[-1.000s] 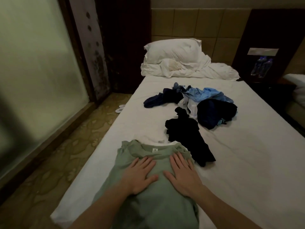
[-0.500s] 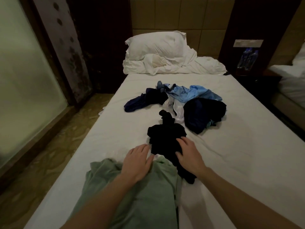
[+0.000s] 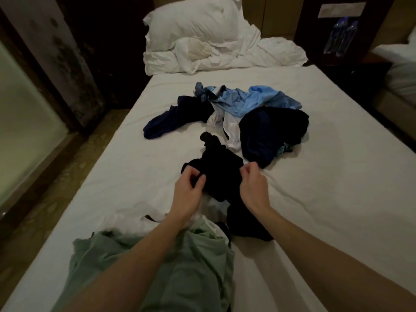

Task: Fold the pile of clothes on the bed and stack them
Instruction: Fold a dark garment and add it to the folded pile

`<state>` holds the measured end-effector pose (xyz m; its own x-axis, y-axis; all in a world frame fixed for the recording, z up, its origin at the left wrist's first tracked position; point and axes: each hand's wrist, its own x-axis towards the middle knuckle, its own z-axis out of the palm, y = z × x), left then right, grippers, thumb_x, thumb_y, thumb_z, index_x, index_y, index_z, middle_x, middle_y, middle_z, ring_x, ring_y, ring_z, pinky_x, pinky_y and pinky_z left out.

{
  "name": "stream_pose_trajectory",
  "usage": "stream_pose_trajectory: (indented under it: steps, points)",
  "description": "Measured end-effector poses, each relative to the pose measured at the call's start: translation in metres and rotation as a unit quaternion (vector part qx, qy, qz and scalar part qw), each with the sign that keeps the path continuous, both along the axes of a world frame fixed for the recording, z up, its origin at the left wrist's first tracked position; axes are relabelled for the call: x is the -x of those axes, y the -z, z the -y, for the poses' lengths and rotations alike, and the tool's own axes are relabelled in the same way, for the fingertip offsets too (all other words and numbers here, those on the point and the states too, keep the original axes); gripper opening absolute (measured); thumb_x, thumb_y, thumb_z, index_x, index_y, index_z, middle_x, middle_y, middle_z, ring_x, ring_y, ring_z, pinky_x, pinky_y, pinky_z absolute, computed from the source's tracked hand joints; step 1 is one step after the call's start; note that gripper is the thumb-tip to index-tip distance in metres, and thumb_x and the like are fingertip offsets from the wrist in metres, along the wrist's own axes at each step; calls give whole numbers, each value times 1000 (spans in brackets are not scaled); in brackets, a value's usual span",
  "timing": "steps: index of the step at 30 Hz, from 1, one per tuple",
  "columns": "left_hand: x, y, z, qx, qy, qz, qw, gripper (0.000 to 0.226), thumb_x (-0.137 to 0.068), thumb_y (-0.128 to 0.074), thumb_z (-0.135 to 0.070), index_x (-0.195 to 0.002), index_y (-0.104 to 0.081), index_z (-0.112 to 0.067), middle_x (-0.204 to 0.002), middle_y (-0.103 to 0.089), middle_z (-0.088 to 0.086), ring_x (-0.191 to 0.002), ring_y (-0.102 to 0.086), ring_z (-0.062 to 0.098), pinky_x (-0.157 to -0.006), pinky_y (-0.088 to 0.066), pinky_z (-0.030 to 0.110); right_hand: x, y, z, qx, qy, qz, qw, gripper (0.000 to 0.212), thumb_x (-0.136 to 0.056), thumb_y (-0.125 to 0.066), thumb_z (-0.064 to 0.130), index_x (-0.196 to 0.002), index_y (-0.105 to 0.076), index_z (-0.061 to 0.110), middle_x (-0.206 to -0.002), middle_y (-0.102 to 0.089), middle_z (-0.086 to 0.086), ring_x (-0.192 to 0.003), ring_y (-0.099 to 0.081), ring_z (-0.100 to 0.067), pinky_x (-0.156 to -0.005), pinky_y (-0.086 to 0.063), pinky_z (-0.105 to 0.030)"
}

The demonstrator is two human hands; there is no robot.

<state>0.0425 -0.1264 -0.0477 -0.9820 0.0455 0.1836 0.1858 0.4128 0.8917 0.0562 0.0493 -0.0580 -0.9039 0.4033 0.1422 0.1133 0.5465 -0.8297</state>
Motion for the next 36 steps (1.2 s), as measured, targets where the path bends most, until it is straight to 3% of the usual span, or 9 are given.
stream_pose_trajectory:
  steps: [3,6,10,15,20,24,29,33,36]
  points:
    - [-13,-42,-18,-103,25,21,994,16,-102,-52,-13,-87,-46,-14,-84,-58,18,-74,-57,22,-65,-51,44,-20,-23,-10,-41,-73,-37,996,32,-89,-60,14,-118,-46,17,-112,-58,-2,-107,-56,-20,-83,-45,-32]
    - [-40,-88,-44,-132,79,29,988,11,-101,-53,-8,-91,-50,-9,-83,-64,19,-69,-64,24,-58,-57,37,-50,-52,-7,36,-245,-24,969,64,-81,-71,15,-138,-42,26,-131,-55,7,-121,-54,-8,-98,-46,-26]
    - [-84,-140,-63,-133,176,-6,975,2,-98,-58,-6,-95,-58,-6,-67,-65,10,-58,-63,20,-56,-55,29,-83,-93,-9,101,-192,-59,974,17,-88,-57,-3,-102,-63,6,-93,-70,-5,-90,-66,-24,-74,-49,-27]
    - [-127,-177,-52,-157,119,-40,980,28,-97,-60,-10,-124,-59,-12,-86,-65,9,-74,-63,13,-67,-53,22,-134,-157,-31,406,-113,-62,905,23,-96,-53,3,-111,-68,9,-107,-73,-12,-103,-68,-29,-93,-54,-42]
    - [-168,-152,-44,115,291,50,949,55,-80,-68,2,-119,-49,-32,-111,-58,-6,-104,-58,-9,-86,-47,12,-188,-212,-52,547,-105,-42,829,38,-100,-46,27,-126,-62,4,-124,-66,-20,-113,-62,-34,-97,-51,-42]
    - [-191,-134,-57,188,274,37,943,57,-84,-76,-22,-134,-49,-21,-127,-60,-2,-123,-56,19,-105,-45,34,-228,-241,-68,563,-121,-63,815,44,-99,-43,32,-125,-63,2,-126,-63,-23,-109,-61,-34,-107,-42,-45]
    - [-196,-125,-47,402,246,-4,882,18,-81,-59,-30,-99,-57,-26,-106,-69,0,-103,-65,25,-85,-51,38,-265,-262,-103,587,-147,-100,790,51,-102,-36,30,-85,-77,5,-82,-73,-13,-71,-72,-24,-62,-58,-27]
    - [-195,-130,-27,422,129,-85,893,8,-91,-57,-26,-97,-62,-25,-105,-70,3,-99,-64,29,-79,-46,37,-275,-250,-135,527,-99,-112,837,45,-101,-37,32,-81,-70,9,-70,-67,-8,-64,-67,-20,-60,-52,-29]
    - [-196,-161,-24,313,88,-81,942,8,-87,-56,-26,-92,-62,-23,-98,-70,0,-95,-64,24,-77,-50,36,-266,-220,-166,338,7,-29,941,25,-98,-47,26,-99,-60,5,-83,-60,-11,-69,-61,-22,-63,-46,-33]
